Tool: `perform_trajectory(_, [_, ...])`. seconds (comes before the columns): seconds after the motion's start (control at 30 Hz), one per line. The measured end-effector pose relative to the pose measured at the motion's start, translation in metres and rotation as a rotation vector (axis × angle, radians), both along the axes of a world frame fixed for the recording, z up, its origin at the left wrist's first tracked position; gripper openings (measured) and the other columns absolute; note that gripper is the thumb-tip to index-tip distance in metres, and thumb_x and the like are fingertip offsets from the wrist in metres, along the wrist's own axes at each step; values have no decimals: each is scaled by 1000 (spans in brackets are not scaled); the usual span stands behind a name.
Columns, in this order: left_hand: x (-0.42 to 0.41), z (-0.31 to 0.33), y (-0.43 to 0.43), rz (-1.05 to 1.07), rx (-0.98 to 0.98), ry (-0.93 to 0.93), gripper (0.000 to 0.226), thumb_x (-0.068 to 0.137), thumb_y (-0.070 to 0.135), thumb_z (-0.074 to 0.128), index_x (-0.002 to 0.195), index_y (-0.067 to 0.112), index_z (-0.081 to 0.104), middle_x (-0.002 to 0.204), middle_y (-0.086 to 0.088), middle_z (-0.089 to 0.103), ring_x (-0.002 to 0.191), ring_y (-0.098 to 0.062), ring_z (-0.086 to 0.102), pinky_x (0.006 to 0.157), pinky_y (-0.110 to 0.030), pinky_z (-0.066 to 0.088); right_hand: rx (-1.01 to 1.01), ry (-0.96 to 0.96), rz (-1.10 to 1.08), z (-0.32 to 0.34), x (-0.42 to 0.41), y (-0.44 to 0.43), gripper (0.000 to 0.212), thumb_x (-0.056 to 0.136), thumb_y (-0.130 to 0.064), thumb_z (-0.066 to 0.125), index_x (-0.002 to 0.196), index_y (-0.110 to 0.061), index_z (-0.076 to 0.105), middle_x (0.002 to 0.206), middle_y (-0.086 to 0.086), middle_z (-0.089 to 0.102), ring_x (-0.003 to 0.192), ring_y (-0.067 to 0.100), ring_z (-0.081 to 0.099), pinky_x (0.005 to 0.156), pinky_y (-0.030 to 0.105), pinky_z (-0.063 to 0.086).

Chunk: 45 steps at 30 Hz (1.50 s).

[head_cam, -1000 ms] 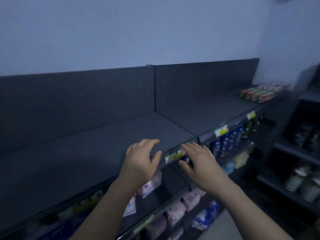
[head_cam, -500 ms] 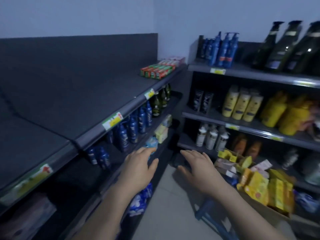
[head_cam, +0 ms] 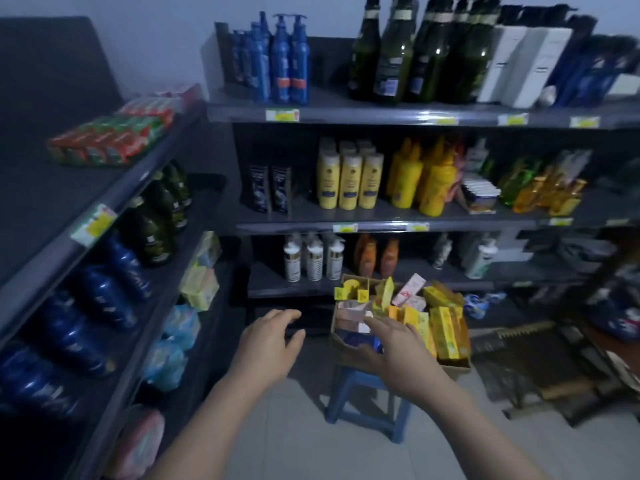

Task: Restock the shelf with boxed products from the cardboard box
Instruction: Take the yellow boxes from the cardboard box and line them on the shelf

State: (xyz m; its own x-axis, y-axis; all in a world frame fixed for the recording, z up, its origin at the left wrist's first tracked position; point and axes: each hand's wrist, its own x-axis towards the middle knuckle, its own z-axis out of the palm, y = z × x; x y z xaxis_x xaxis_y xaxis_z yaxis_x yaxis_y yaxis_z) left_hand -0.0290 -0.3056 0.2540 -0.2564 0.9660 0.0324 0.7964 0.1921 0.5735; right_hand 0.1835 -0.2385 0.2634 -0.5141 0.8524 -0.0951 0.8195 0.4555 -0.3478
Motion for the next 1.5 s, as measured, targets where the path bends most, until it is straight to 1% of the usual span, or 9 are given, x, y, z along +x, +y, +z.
perform_trajectory(0.17, [5,-14,79,-152,-58,-23,37,93,31,55,129,22,56,124,7,57,112,-13,56,95,-32,46,-52,27,-221,-17,20,37,47,96,-38,48,140,-25,43,141,-6,49,131,18,41,111,37,28])
perform_trajectory(0.4, [54,-53,161,-362,-194,-67,32,91,26,57,122,27,59,106,12,56,99,-10,57,87,-28,48,-175,36,-507,-51,82,69,48,96,-32,50,142,-21,45,142,-1,50,128,22,47,102,31,38])
perform_trajectory(0.5, [77,-73,199,-396,-247,-111,34,88,27,60,122,23,60,115,7,64,103,-12,60,92,-34,50,-212,61,-634,-66,114,90,46,95,-28,51,140,-19,48,138,3,54,125,24,50,100,34,41])
perform_trajectory(0.6, [99,-93,238,-394,-274,-133,33,88,24,62,120,20,62,110,2,66,105,-17,60,94,-41,49,-230,107,-714,-84,142,120,44,95,-28,54,138,-18,50,137,3,55,122,23,53,97,34,43])
perform_trajectory(1.0, [183,-153,355,-344,-346,-160,33,94,20,57,126,14,57,118,-1,61,109,-15,57,86,-25,44,-386,79,-784,-172,211,237,36,90,-25,60,124,-14,57,125,8,59,112,27,56,93,39,48])
perform_trajectory(1.2, [194,-192,388,-347,-391,-144,34,92,23,60,125,18,58,116,4,64,107,-12,59,91,-33,50,-475,83,-817,-233,208,264,36,80,-36,63,112,-19,59,103,5,64,91,25,61,77,41,55])
perform_trajectory(1.27, [195,-206,398,-347,-407,-148,33,92,24,61,124,21,59,116,6,64,106,-11,59,91,-35,51,-483,38,-823,-251,205,269,42,82,-40,62,117,-17,56,106,6,62,97,26,59,80,39,54])
perform_trajectory(1.33, [197,-219,407,-358,-423,-152,33,92,22,60,126,20,58,117,6,63,106,-10,59,89,-29,49,-496,9,-841,-265,202,274,50,85,-43,62,125,-15,53,113,7,60,105,27,53,85,37,50])
perform_trajectory(1.5, [201,-240,429,-391,-468,-176,35,93,12,57,128,16,57,120,1,62,106,-11,57,85,-23,44,-527,9,-912,-291,193,282,46,82,-51,64,114,-18,57,104,2,58,102,22,51,87,37,50])
